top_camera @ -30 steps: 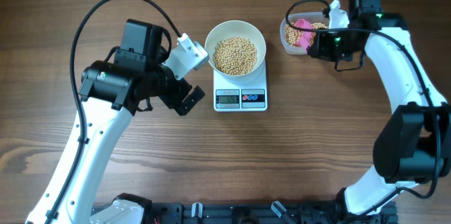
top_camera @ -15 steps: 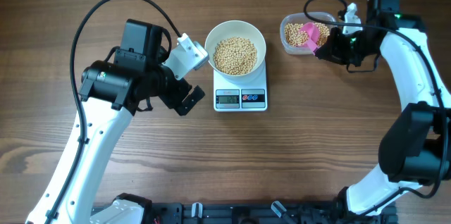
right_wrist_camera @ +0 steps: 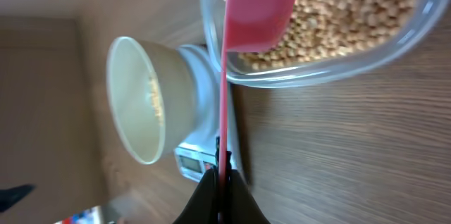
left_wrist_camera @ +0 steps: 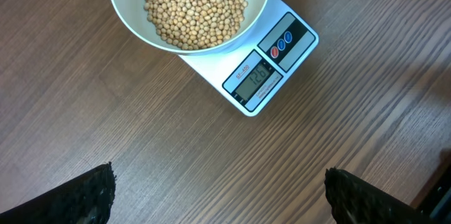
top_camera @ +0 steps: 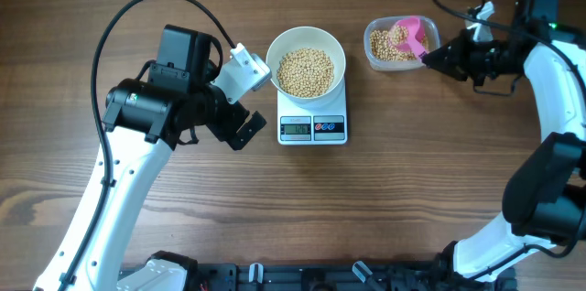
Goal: Scoop item into bowl and weigh 150g on scale
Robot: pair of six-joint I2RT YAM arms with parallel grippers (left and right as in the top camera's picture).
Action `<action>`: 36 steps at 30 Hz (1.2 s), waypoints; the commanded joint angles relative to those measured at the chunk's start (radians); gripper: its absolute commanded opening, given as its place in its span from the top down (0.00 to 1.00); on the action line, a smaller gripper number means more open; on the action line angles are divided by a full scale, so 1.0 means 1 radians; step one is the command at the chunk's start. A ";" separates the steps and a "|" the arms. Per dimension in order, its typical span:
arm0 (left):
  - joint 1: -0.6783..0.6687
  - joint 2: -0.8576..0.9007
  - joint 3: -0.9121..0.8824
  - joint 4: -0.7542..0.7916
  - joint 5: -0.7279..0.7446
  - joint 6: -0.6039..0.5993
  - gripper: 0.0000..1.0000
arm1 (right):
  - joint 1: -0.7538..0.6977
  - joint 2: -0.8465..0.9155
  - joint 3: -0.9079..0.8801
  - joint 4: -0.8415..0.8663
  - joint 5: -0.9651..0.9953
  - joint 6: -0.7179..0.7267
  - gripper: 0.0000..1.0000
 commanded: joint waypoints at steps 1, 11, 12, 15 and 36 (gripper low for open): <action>0.002 -0.013 -0.002 0.000 0.008 0.015 0.00 | -0.012 0.015 0.017 -0.013 -0.134 -0.066 0.96; 0.002 -0.013 -0.002 0.000 0.008 0.015 0.00 | -0.013 -0.011 0.018 -0.037 -0.271 -0.196 0.96; 0.002 -0.013 -0.002 0.000 0.008 0.015 0.00 | -0.013 -0.021 0.018 -0.037 -0.271 -0.204 0.96; 0.002 -0.013 -0.002 0.000 0.008 0.016 0.00 | -0.013 -0.070 0.018 -0.026 -0.270 -0.209 0.96; 0.002 -0.013 -0.002 0.000 0.008 0.015 0.00 | 0.368 -0.239 0.018 0.005 0.049 -0.119 0.96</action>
